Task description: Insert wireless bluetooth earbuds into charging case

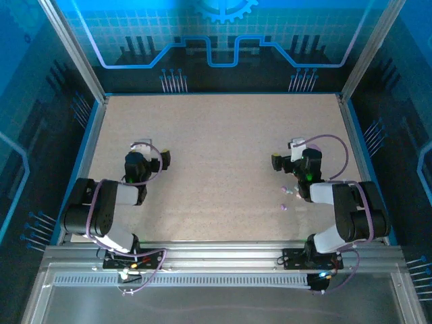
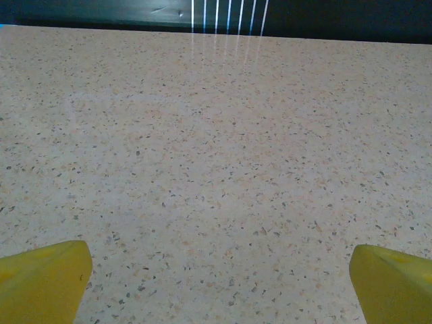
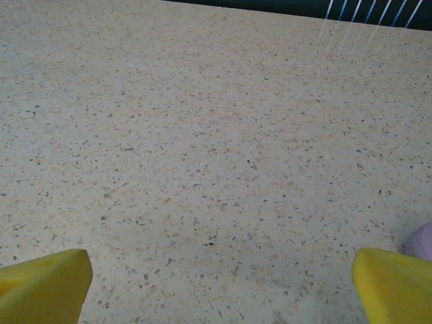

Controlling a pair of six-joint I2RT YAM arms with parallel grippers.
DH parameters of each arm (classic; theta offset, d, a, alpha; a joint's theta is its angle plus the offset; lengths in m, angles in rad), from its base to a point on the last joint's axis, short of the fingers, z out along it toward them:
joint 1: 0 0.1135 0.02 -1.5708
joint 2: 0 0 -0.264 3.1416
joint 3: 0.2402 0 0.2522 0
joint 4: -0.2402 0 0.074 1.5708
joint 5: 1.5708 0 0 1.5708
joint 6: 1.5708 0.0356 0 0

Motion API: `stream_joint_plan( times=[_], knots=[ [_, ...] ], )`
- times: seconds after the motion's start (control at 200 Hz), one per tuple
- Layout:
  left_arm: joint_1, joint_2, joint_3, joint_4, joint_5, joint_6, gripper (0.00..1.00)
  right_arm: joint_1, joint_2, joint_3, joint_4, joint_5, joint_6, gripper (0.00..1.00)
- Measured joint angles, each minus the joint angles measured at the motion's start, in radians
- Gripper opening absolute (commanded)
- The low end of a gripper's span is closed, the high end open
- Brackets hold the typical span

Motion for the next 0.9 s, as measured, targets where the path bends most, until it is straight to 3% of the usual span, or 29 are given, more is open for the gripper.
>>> stream_joint_plan(
  times=[0.9],
  knots=[
    [0.002,0.000,0.000,0.000,0.005,-0.001,0.99,0.000,0.000,0.000,0.000,-0.008,0.000,1.00]
  ],
)
